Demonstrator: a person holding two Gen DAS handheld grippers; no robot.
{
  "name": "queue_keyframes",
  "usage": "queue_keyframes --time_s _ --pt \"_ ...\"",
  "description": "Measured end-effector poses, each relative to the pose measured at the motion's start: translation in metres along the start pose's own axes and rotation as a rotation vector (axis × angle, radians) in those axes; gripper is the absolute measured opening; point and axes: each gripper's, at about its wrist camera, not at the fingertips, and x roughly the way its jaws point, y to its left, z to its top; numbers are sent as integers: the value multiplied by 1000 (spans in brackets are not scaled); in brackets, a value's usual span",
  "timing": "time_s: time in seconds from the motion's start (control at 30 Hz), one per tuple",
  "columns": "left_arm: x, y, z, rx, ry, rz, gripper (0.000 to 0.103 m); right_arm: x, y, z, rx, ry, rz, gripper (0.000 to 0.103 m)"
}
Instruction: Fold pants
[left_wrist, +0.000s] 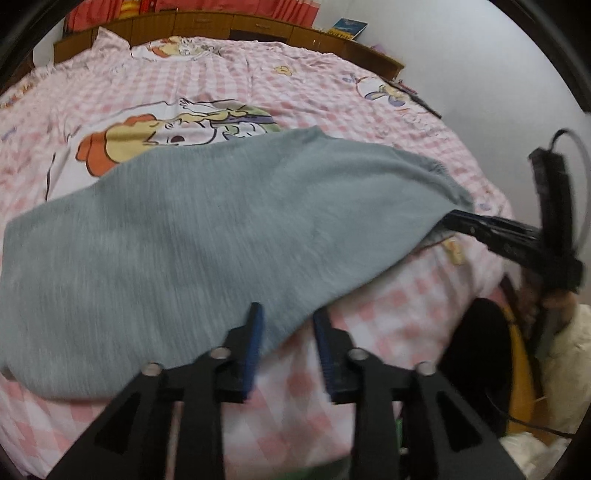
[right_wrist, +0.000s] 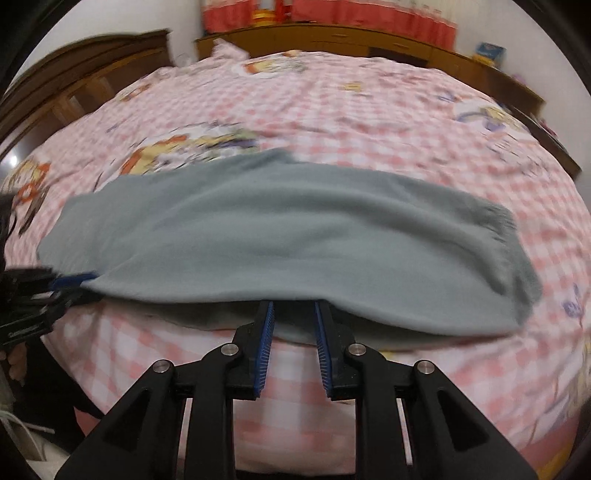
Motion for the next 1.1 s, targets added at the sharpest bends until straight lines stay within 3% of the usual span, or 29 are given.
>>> queue_keyframes --time_s 0.13,0.3,0.37,0.47,0.63,0.73,0.77,0.8,0.87,1.0,1.07,1.1 --pt "-18 2 4 -28 -19 -6 39 -11 -42 7 130 -37 -31 24" --pt "-17 3 32 -57 -68 15 41 -2 -57 20 208 -53 40 25" --pt "-5 2 43 -74 -65 32 41 11 -52 20 201 -18 57 25" --pt "14 -1 53 -84 -51 22 41 43 -50 7 181 137 18 25" --pt "39 -2 44 -108 4 74 40 22 -72 -7 233 100 51 25" --pt "38 4 38 -141 -2 63 40 -7 -110 -14 359 -7 -89 26" --pt "39 6 38 -156 3 57 40 -14 -120 -17 410 -38 -125 29" --pt "38 7 38 -161 6 56 40 -22 -139 -22 521 -82 -169 38" --pt "38 5 39 -156 9 61 40 -23 -166 -30 676 -100 -128 41" --pt "38 -1 37 -125 7 90 40 -1 -187 -36 804 -71 -13 40" --pt "39 -5 37 -109 17 103 40 5 -185 -32 767 -88 -29 20" --pt "39 -6 38 -101 22 107 41 5 -183 -30 753 -91 -45 3"
